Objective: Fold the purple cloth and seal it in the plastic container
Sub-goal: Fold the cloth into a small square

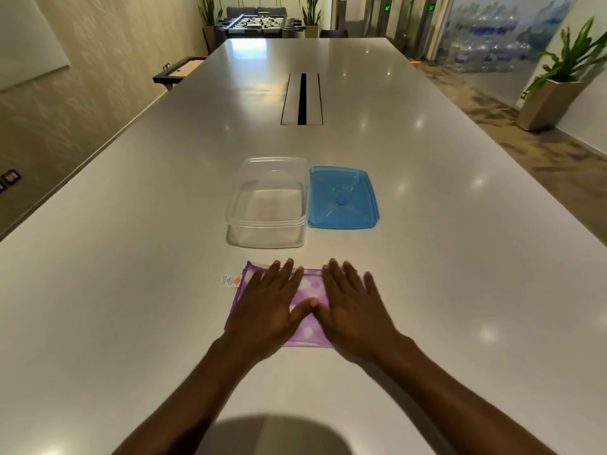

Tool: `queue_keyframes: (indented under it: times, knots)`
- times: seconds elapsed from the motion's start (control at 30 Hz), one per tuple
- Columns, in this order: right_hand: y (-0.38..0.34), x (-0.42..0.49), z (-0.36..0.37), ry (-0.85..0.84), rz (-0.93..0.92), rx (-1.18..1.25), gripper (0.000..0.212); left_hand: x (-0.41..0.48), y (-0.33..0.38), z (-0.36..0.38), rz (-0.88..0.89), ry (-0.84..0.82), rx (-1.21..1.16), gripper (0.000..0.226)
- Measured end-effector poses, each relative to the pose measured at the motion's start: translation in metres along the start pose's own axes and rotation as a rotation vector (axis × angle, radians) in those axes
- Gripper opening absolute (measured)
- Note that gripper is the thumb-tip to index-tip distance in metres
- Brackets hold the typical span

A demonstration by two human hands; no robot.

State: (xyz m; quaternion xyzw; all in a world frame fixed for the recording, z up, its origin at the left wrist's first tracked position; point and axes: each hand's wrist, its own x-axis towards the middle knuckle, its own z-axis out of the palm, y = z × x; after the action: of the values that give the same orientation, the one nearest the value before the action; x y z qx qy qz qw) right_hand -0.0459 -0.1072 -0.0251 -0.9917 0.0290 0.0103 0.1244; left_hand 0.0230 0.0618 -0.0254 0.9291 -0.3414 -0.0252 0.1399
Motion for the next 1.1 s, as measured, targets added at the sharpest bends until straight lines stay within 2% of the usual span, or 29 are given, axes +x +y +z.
queue_keyframes:
  times: [0.17, 0.2, 0.27, 0.33, 0.37, 0.5, 0.57, 0.7, 0.77, 0.83, 0.93, 1.1]
  knots:
    - [0.039, -0.018, -0.014, -0.085, 0.206, 0.008, 0.073, -0.009, -0.004, -0.004, -0.088, -0.005, 0.068, 0.077]
    - [0.041, -0.022, -0.017, -0.051, 0.240, 0.014, 0.074, -0.010, -0.003, -0.006, -0.093, 0.005, 0.033, 0.074]
    - [0.039, -0.032, -0.022, 0.135, 0.307, 0.061, 0.070, -0.013, 0.000, -0.012, -0.084, 0.104, -0.085, 0.063]
    - [0.035, -0.043, -0.028, 0.331, 0.387, 0.169, 0.056, -0.015, 0.002, -0.016, -0.054, 0.233, -0.163, 0.049]
    - [0.033, -0.047, -0.032, 0.344, 0.429, 0.230, 0.051, -0.017, 0.004, -0.016, -0.042, 0.258, -0.181, 0.048]
    - [0.026, -0.045, -0.038, 0.068, 0.475, 0.397, 0.050, -0.027, 0.014, 0.000, -0.012, 0.149, -0.176, 0.051]
    - [0.022, -0.040, -0.036, 0.049, 0.485, 0.457, 0.046, -0.031, 0.015, 0.007, -0.033, 0.139, -0.191, 0.054]
    - [0.016, -0.030, -0.033, 0.015, 0.531, 0.685, 0.039, -0.032, 0.014, 0.002, -0.143, 0.113, -0.367, 0.067]
    - [0.012, -0.026, -0.034, 0.026, 0.523, 0.786, 0.028, -0.032, 0.017, -0.004, -0.174, 0.070, -0.412, 0.078]
    - [0.007, -0.022, -0.039, 0.063, 0.496, 0.879, 0.026, -0.031, 0.019, -0.009, -0.199, 0.073, -0.459, 0.083]
    - [-0.005, -0.014, -0.052, 0.137, 0.450, 0.967, 0.042, -0.032, 0.010, -0.014, -0.207, 0.118, -0.644, 0.071]
    - [-0.038, -0.001, -0.069, 0.205, 0.245, 0.814, 0.057, -0.031, -0.005, -0.017, -0.264, 0.213, -0.924, 0.068]
